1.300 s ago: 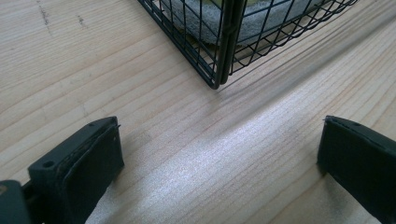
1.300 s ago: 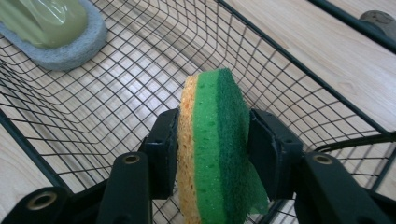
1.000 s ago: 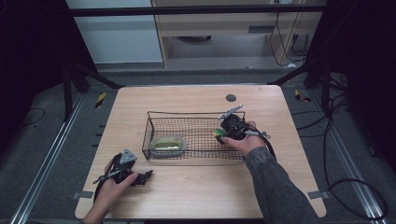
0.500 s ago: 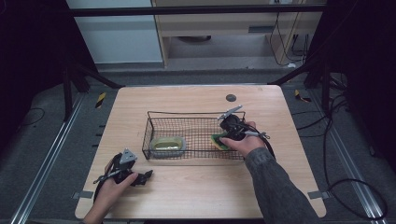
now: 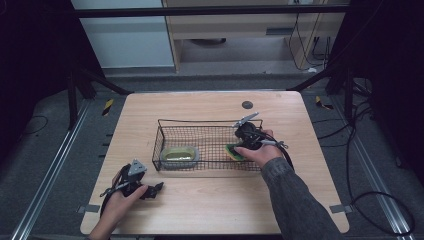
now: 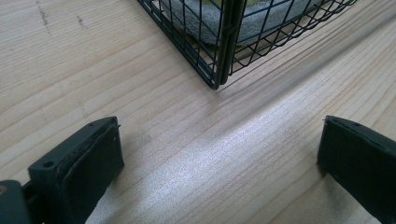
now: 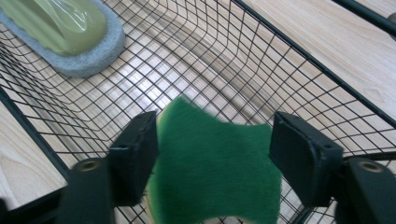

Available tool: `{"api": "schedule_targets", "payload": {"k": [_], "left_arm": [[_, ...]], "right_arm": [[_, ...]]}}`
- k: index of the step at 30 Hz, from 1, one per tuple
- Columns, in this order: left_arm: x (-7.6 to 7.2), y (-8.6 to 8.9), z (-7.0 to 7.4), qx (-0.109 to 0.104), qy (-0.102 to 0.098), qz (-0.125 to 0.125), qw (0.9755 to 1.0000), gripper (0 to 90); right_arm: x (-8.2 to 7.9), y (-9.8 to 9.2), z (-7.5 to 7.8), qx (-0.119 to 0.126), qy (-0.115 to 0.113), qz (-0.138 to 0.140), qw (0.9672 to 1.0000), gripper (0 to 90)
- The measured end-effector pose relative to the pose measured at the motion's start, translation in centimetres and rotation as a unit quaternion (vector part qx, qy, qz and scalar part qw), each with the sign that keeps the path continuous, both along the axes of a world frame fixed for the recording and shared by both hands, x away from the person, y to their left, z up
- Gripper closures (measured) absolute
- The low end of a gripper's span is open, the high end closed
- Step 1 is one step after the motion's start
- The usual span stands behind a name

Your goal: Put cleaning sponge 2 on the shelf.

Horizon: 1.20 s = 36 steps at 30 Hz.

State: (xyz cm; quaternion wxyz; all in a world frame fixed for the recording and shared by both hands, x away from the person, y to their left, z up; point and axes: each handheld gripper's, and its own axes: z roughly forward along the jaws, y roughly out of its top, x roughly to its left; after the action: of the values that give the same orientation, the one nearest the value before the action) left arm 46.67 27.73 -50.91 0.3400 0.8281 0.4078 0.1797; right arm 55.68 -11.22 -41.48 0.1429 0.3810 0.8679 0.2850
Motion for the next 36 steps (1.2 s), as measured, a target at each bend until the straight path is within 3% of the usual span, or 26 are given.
{"api": "schedule_targets", "payload": {"k": [9,18,28,36], "left_arm": [[0.0,0.0,0.0,0.000,0.000,0.000,1.0000,0.0],[0.0,0.0,0.0,0.000,0.000,-0.001,1.0000,0.0],[0.0,0.0,0.0,0.000,0.000,-0.001,1.0000,0.0],[0.0,0.0,0.0,0.000,0.000,-0.001,1.0000,0.0]], "right_arm": [[-0.2,-0.4,0.5,0.003,-0.018,-0.008,0.9998,17.8],[-0.7,-2.3,1.3,0.015,-0.045,-0.039,0.9981,9.1],[-2.0,-6.0,1.6,0.035,-0.066,-0.080,0.9940,8.1],[-3.6,-9.8,2.0,0.050,-0.087,-0.121,0.9875,12.4]]}}
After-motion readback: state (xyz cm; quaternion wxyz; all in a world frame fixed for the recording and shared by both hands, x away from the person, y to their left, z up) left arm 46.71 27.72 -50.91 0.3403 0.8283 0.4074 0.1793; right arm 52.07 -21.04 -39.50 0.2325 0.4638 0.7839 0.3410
